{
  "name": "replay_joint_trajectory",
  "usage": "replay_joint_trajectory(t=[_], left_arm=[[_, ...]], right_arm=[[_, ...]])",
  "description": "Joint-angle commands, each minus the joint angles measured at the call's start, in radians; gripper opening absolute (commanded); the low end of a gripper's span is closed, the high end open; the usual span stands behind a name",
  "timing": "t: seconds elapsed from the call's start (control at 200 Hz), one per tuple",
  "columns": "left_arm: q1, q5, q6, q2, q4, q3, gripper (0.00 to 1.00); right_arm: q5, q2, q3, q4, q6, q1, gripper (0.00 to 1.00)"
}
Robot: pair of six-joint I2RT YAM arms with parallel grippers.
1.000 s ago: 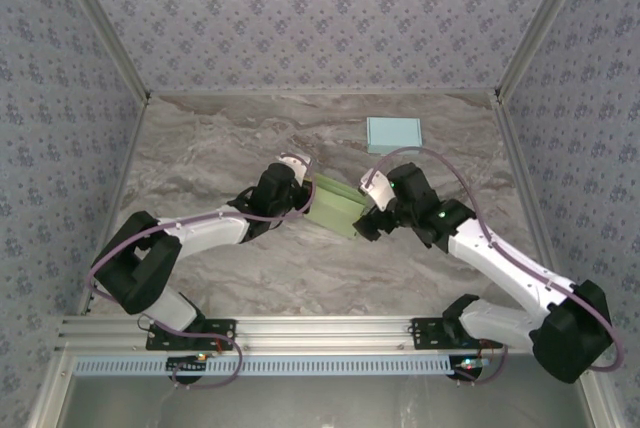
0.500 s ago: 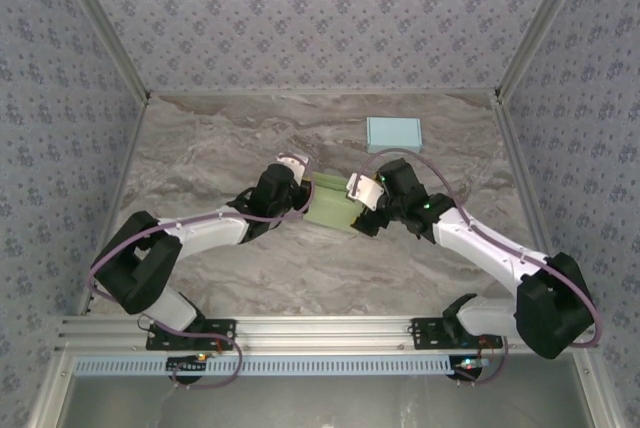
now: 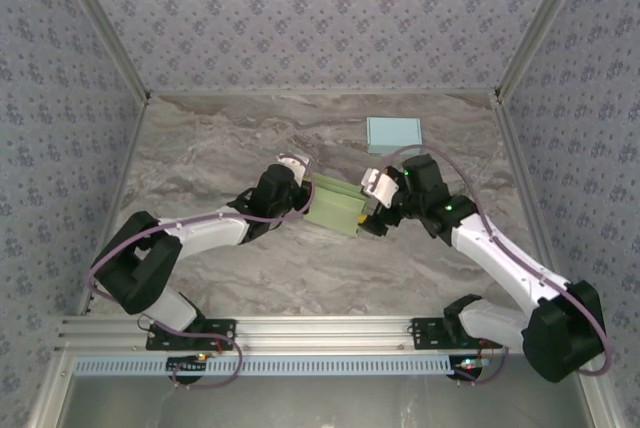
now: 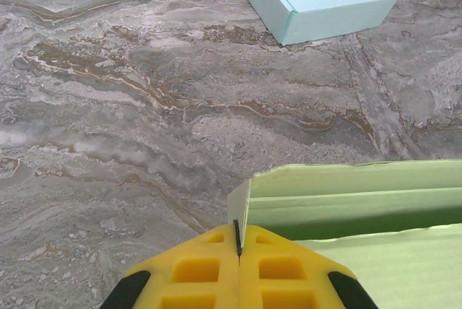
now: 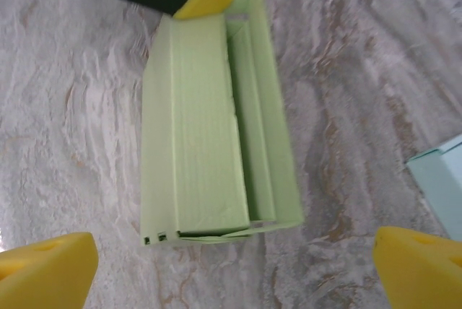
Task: Fold the paper box
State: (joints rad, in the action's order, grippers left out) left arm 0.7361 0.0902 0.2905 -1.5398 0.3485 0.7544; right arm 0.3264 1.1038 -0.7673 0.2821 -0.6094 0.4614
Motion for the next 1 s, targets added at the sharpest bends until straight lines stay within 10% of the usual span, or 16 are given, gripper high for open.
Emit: replay_joint_trajectory(t=[0.0, 0.515, 0.994], left_arm=[[0.009, -0.027, 0.016, 0.006, -0.014, -0.018, 0.01], [0.009, -0.028, 0.027, 0.007, 0.001, -0.020, 0.01], [0.008, -0.024, 0.021, 0.015, 0.012, -0.027, 0.00]], right_arm=[[0.091, -0.004, 0.024, -0.058, 0.017, -0.016, 1.00], [0.020, 0.407, -0.286, 0.149, 0.039, 0.075, 0.99], [-0.134, 0.499, -0.383, 0.267, -0.021, 0.141, 0.50]])
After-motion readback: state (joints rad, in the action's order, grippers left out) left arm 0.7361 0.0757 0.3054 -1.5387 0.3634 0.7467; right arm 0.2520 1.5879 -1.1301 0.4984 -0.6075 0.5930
